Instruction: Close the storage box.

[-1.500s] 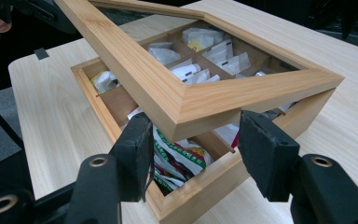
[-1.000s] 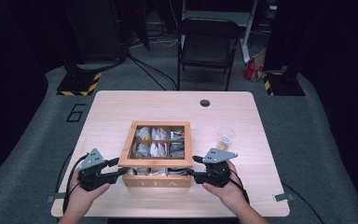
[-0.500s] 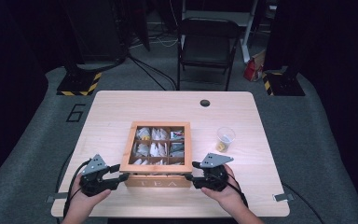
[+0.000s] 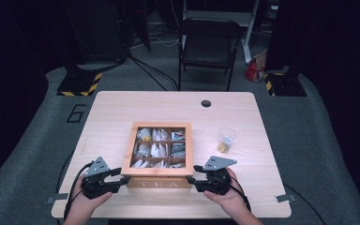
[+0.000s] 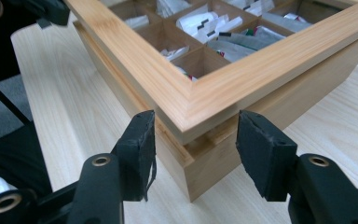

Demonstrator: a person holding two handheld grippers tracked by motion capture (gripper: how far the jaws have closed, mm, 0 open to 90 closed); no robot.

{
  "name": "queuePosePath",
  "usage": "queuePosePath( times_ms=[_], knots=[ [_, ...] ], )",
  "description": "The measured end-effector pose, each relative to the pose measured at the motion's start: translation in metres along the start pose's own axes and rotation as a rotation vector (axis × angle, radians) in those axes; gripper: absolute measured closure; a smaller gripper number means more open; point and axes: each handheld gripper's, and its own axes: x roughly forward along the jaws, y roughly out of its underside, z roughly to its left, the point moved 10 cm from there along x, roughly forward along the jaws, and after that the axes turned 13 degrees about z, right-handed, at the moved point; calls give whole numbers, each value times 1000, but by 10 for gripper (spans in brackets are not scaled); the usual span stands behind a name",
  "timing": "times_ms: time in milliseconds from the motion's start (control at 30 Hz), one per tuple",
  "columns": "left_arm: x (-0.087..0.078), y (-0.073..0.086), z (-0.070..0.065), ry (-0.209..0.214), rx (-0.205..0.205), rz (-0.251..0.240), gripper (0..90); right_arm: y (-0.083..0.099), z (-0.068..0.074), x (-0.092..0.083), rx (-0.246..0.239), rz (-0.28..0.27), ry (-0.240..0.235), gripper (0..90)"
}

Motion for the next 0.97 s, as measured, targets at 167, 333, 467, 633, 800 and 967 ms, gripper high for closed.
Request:
queuePosePath(
  times_ms=[167,333,467,633,800,967],
  knots=[
    [3,3,0,4,-11,10,512,2,-2,-9,15,-12,6,469],
    [-13,-5,4,12,-33,-77,534,2,-4,-9,15,-13,8,469],
    [-14,-4,12,0,-78,-80,521,0,-3,-8,11,-18,11,469],
    [-16,-3,16,6,-88,-73,493,-1,-6,-10,16,-22,18,466],
    [-26,-7,22,-16,-98,-105,484,-4,-15,-16,36,-43,29,460],
    [-29,-8,35,-40,-127,-115,471,-1,-28,-21,57,-49,63,442]
  ],
)
